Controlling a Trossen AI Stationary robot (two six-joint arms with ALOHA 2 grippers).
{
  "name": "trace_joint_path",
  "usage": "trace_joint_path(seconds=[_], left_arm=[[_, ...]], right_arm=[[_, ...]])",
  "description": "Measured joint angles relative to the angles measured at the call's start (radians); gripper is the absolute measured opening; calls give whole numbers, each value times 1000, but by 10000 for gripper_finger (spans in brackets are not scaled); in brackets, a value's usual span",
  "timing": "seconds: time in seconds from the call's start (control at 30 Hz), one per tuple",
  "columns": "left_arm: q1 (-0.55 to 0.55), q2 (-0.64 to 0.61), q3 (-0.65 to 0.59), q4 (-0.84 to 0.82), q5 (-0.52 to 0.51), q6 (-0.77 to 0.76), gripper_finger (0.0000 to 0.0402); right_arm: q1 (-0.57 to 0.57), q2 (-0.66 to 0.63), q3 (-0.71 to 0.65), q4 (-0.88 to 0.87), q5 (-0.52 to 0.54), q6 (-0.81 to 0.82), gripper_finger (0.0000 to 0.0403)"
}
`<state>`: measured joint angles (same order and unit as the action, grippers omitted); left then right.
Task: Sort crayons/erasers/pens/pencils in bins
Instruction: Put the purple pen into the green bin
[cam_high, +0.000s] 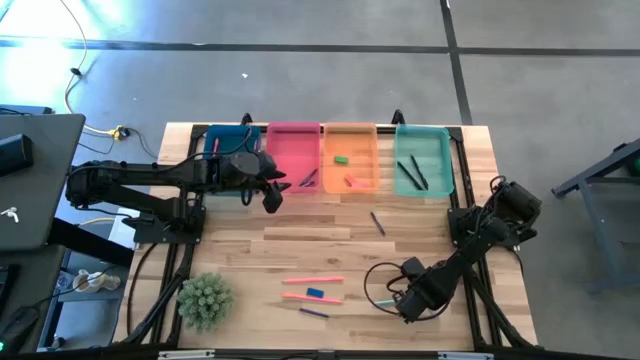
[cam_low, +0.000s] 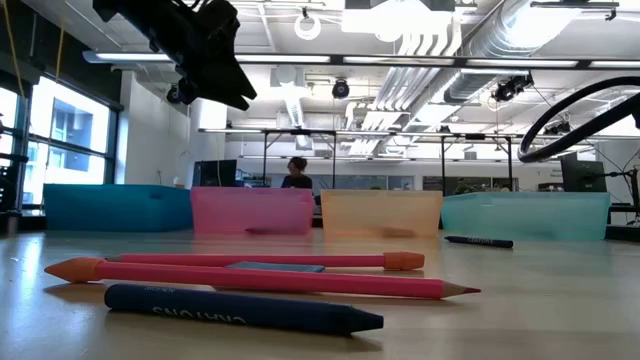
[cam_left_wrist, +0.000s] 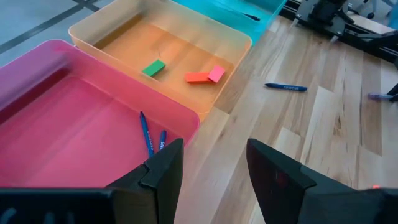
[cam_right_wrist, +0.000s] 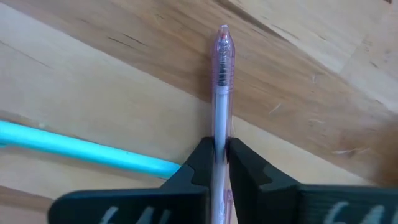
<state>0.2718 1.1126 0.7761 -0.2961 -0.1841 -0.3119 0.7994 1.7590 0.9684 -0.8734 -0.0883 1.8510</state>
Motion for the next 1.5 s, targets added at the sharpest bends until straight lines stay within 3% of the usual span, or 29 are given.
trace_joint_path(seconds=[0.4, 0.87, 1.2, 1.5], left_arm=[[0, 0, 0, 0, 19, 0, 162], [0, 0, 0, 1, 23, 0, 162], [0, 0, 0, 4, 22, 9, 162], [0, 0, 0, 6, 21, 9, 162]], right_arm=[[-6, -57, -5, -53, 78, 12, 8], [-77, -291, -3, -195, 396, 124, 7], [-267, -523, -3, -361, 642, 77, 7], [-529, -699, -2, -384, 926, -150, 7]])
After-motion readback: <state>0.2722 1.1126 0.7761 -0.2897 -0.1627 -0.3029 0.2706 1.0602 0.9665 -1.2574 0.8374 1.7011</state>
